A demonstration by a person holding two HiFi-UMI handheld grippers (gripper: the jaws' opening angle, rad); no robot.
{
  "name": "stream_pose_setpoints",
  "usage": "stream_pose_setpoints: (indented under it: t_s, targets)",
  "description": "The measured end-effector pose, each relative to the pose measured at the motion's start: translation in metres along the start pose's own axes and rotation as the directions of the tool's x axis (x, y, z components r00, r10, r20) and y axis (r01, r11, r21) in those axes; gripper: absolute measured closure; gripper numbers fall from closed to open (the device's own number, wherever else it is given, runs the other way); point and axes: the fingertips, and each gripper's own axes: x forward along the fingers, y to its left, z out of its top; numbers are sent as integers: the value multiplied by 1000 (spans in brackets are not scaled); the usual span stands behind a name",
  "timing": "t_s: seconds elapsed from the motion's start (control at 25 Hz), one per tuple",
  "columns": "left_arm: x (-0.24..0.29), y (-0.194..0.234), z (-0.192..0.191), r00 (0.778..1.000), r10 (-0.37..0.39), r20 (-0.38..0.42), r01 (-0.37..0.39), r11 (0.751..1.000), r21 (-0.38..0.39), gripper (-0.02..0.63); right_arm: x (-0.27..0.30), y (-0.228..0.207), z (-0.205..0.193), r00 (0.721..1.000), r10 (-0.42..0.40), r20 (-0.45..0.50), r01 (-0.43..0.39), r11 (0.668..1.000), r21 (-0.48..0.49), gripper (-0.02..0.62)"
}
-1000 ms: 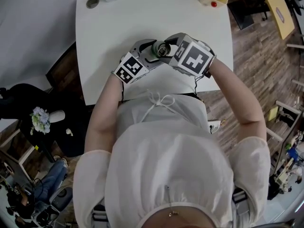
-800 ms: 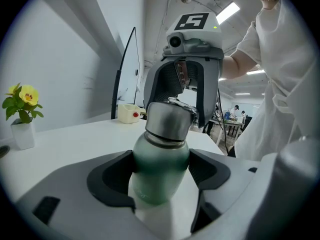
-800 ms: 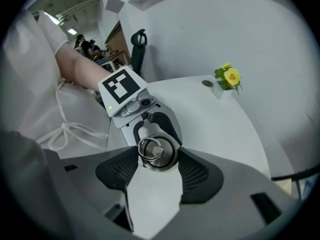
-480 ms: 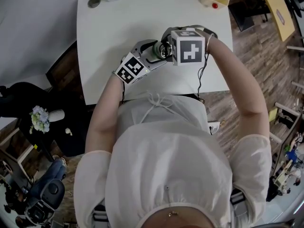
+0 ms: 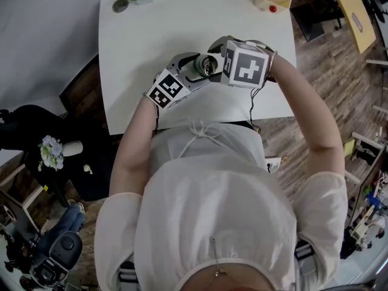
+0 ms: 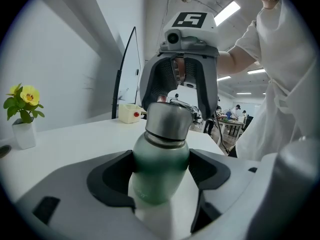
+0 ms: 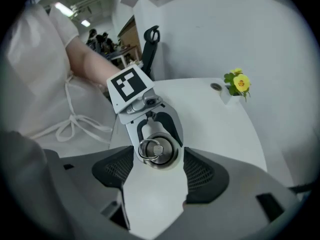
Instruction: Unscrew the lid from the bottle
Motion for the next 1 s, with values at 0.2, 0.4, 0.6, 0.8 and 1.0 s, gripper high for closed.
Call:
stream_pose_setpoints:
  t_s: [0.2,0.4,0.6,0.8,1.0]
  targets:
    - [-1,-1,3,1000,2,2,-2,1000,-6,241,-3,-5,0,987,-80,143,24,935,355,274]
    - [0,-3,3,1000,7,-1,-7,1000,-9,241,5,-6,-6,977,-149,151,46,844,534,289]
    - [0,-2,4,1000,13,-1,-13,1000,-11,241,11,-8,-5,969,-194,151,70,807,586,322]
    - [0,-2,4,1000,10,2,-10,1000,-15,241,6,-11,-6,974,-201,108,109,825,554,324]
    - [-1,1,5,999,30,21,-29,998,-50,241,6,-15,-4,984,-156,81,102,882,459,325]
